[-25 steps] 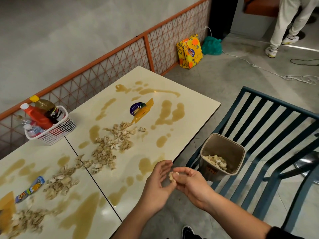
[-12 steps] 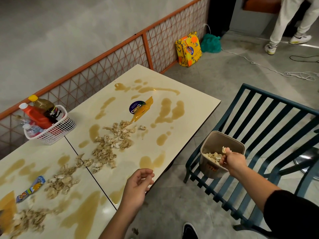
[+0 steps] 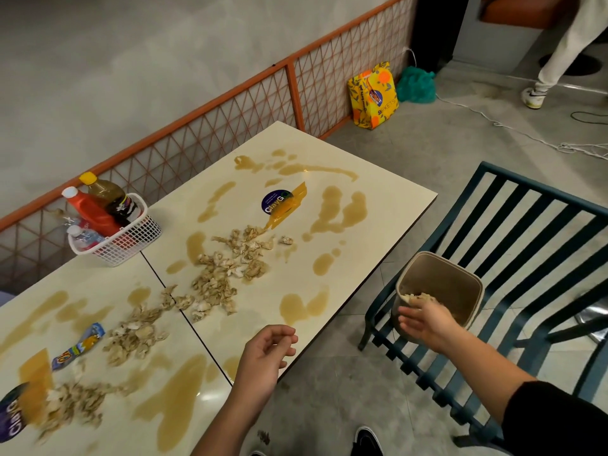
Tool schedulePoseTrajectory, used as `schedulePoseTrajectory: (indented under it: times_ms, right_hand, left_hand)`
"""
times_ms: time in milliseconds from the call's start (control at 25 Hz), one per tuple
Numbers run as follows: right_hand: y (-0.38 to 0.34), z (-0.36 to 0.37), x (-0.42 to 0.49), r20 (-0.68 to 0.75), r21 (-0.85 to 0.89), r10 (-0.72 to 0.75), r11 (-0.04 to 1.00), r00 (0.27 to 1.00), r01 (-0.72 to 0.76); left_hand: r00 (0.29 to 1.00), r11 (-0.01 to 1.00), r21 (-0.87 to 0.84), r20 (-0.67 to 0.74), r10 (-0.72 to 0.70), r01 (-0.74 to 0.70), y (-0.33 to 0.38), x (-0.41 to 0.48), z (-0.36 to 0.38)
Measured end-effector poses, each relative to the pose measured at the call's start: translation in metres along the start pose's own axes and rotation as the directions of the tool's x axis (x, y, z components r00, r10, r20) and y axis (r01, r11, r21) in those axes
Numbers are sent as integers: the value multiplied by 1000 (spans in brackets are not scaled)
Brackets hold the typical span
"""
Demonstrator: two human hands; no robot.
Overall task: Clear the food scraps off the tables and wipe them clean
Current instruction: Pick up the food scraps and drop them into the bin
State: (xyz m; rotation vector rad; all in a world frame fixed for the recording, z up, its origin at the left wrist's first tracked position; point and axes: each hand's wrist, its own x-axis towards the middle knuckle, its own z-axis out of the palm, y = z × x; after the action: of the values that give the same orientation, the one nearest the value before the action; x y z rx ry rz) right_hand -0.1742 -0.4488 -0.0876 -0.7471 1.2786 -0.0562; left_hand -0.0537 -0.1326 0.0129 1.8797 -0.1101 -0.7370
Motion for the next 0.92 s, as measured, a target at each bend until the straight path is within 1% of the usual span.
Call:
schedulePoseTrajectory:
  times_ms: [120,200,280,480,680,800,920]
  right_hand:
    - [23,36,-23,118,-175,16,985,993,4]
    - [35,67,-40,182,-277,-21,958,983,72]
    - [44,101,-59,243,-345,-63,927,968,147]
    - [61,181,-103,401,-431,-74,864,913,259]
    - [104,269,-146,529,-530,6,783,849,325]
    - [130,311,-168,568,-577,53,737,821,352]
    - [160,349,-183,571,-635,91,680,816,368]
  left_hand:
    - [1000,1000,-13,-17,3,-4,-2,-4,-14]
    - [999,999,-37,-38,-1,0,-5,-8,-30]
    - [997,998,-59,-70,-15,11,-12,-14,-50]
    - [985,991,-127,-164,-61,41,-38,-28,-118]
    - [951,978,-196,-283,-124,69,-80,-51,-210]
    - [922,975,-187,-343,-179,120,-115,-60,-260]
    - [877,955,-223,-398,-271,194,-157,-68,-305]
